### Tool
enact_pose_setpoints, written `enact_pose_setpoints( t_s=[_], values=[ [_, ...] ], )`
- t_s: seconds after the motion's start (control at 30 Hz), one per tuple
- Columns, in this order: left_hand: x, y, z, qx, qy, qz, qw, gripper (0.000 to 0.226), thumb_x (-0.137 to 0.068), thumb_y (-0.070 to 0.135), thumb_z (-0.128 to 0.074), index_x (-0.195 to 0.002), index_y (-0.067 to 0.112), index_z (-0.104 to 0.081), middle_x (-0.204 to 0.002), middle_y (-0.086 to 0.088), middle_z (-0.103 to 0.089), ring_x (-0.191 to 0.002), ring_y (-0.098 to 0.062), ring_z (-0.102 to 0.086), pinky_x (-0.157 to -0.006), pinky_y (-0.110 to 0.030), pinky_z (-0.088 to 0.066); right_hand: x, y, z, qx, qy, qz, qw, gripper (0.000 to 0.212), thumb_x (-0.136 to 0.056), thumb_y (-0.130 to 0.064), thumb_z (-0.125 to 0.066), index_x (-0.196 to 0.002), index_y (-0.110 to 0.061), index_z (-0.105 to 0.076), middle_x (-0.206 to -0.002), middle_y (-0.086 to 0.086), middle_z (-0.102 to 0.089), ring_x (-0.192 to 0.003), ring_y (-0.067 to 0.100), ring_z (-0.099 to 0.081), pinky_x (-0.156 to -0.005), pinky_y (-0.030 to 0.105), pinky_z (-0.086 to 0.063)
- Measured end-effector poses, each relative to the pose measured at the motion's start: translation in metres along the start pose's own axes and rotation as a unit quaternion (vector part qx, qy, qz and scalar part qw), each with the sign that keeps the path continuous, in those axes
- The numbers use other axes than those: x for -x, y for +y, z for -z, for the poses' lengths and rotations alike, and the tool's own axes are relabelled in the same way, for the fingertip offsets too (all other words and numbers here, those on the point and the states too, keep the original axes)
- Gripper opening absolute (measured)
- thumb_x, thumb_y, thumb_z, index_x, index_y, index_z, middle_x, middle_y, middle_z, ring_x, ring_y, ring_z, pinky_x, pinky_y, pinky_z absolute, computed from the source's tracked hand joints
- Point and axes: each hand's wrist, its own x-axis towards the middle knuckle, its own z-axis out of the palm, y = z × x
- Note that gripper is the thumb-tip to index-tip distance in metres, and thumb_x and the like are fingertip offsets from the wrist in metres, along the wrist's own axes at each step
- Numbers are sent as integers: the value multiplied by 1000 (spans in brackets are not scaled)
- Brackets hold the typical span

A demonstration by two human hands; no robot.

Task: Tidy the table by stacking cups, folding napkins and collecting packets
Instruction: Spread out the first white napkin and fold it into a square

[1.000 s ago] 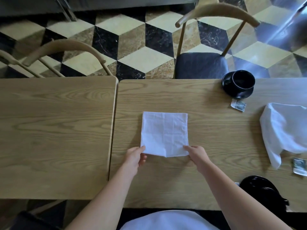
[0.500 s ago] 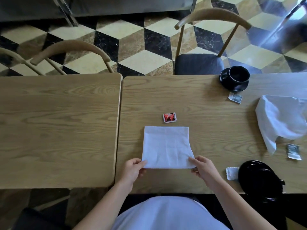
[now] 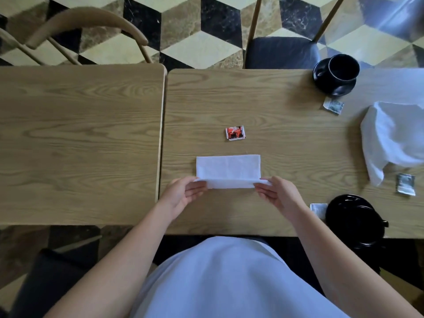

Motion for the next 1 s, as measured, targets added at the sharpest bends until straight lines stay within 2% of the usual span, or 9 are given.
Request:
enact_pose_setpoints(
  t_s=[0.07,0.37,0.6,0.63,0.7,0.73,0.8,0.9,1.0],
  values=[
    [-9,9,-3,-2,-4,-7,1000,15,-93,4,-58,-101,-3,-69,-95,-20,-76,-84,-27,-74,-78,-33,-59,-6,-13,-4,-27,-18,-17,999,22,-93,-9,-45,-101,-2,-64,-99,17,-78,-86,23,-77,-78,32,-59],
    [-64,24,-19,-203,130,-36,970,13,-93,16,-63,-80,13,-63,-61,-2,-73,-49,-11,-68,-48,-22,-44,-50,-47,-23,95,19,-54,994,22,-95,-10,-53,-107,5,-63,-100,20,-77,-83,24,-73,-78,34,-61],
    [-87,28,-26,-206,173,-14,963,6,-92,13,-58,-87,14,-54,-77,-17,-74,-52,-18,-67,-53,-27,-50,-71,-55,-30,172,52,-48,983,14,-90,-9,-49,-95,-4,-61,-92,19,-78,-77,25,-73,-81,41,-63],
    [-85,27,-29,-244,205,-38,947,7,-92,13,-55,-88,17,-51,-79,-15,-73,-54,-21,-65,-54,-31,-50,-71,-55,-31,198,58,-30,978,11,-87,-9,-48,-87,-7,-59,-90,19,-78,-74,25,-73,-81,43,-63],
    [-75,23,-32,-421,274,-152,851,8,-90,12,-52,-89,19,-47,-76,-6,-68,-59,-26,-57,-56,-36,-43,-66,-51,-32,288,86,44,953,10,-80,-15,-46,-82,-12,-56,-80,11,-77,-69,22,-72,-75,44,-62],
    [-68,18,-35,-488,263,-219,803,7,-89,13,-52,-91,18,-48,-74,-2,-64,-61,-27,-53,-55,-36,-39,-61,-46,-33,327,104,83,936,16,-80,-19,-47,-90,-14,-57,-80,7,-76,-70,21,-72,-70,42,-60],
    [-51,5,-44,-547,157,-309,762,2,-89,18,-52,-87,18,-50,-66,3,-60,-58,-28,-54,-52,-36,-41,-50,-34,-34,368,88,144,914,21,-81,-24,-49,-101,-20,-57,-82,4,-74,-73,23,-72,-65,40,-58],
    [-41,-14,-58,-589,6,-266,763,16,-89,26,-52,-75,19,-50,-62,3,-60,-61,-26,-59,-56,-38,-48,-38,-13,-46,461,-48,146,874,10,-85,-22,-55,-90,-19,-63,-76,1,-74,-70,23,-72,-64,38,-58],
    [-50,-20,-67,-634,-81,-198,743,16,-90,25,-50,-75,19,-53,-77,-3,-65,-78,-31,-63,-66,-38,-48,-39,1,-66,550,-163,114,811,16,-84,-15,-52,-91,-15,-66,-81,2,-72,-73,27,-68,-61,33,-53]
  ],
)
